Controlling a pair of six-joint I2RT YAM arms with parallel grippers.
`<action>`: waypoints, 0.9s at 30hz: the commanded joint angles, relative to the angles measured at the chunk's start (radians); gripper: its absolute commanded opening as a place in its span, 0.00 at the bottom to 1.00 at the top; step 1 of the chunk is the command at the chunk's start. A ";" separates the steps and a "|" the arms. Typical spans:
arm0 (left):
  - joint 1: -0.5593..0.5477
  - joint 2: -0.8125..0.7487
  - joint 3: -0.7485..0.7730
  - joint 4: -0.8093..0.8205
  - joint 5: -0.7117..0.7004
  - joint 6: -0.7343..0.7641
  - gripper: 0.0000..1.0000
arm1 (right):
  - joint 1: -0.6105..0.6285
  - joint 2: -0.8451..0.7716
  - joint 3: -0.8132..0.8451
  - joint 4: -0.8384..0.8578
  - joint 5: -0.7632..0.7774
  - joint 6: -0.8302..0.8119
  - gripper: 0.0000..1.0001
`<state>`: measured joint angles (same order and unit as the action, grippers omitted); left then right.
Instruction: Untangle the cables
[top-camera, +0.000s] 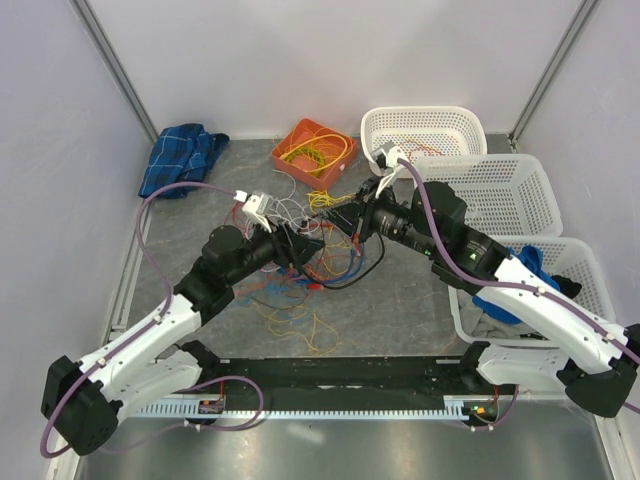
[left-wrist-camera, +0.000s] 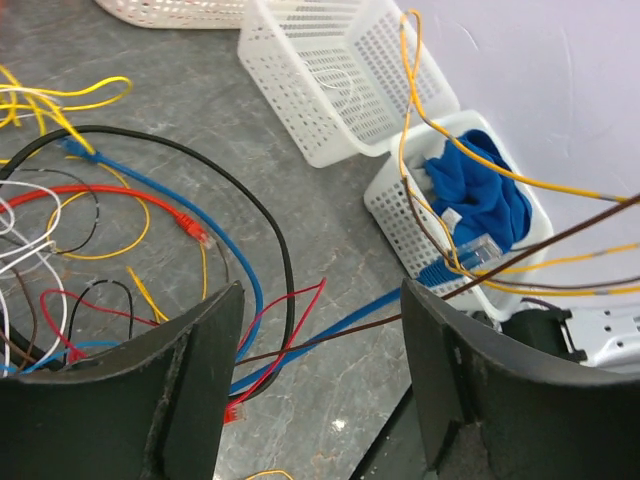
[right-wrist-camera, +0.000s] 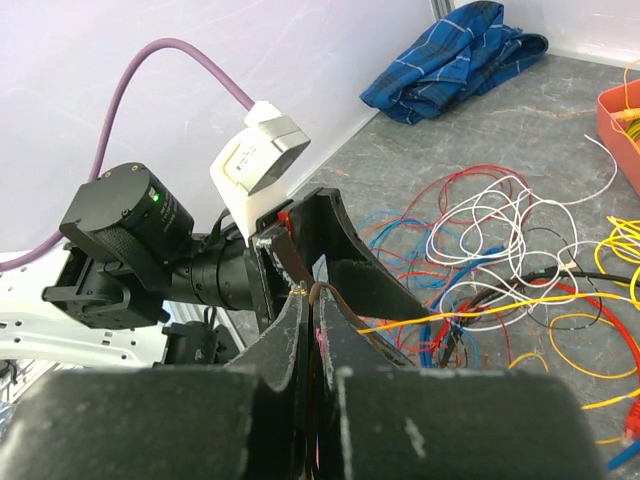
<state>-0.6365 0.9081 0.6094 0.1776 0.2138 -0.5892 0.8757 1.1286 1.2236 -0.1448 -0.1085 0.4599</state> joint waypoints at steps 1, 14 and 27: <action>-0.019 0.026 0.021 0.071 0.059 0.051 0.69 | 0.005 -0.015 0.060 0.050 -0.022 0.016 0.00; -0.040 0.075 0.021 -0.315 -0.322 -0.141 1.00 | 0.005 -0.075 -0.021 0.025 0.067 -0.029 0.00; -0.052 0.325 -0.005 -0.236 -0.379 -0.299 1.00 | 0.005 -0.109 -0.165 -0.002 0.159 -0.052 0.00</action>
<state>-0.6724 1.1744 0.5793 -0.1131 -0.1295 -0.8413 0.8757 1.0271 1.0657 -0.1833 0.0242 0.4213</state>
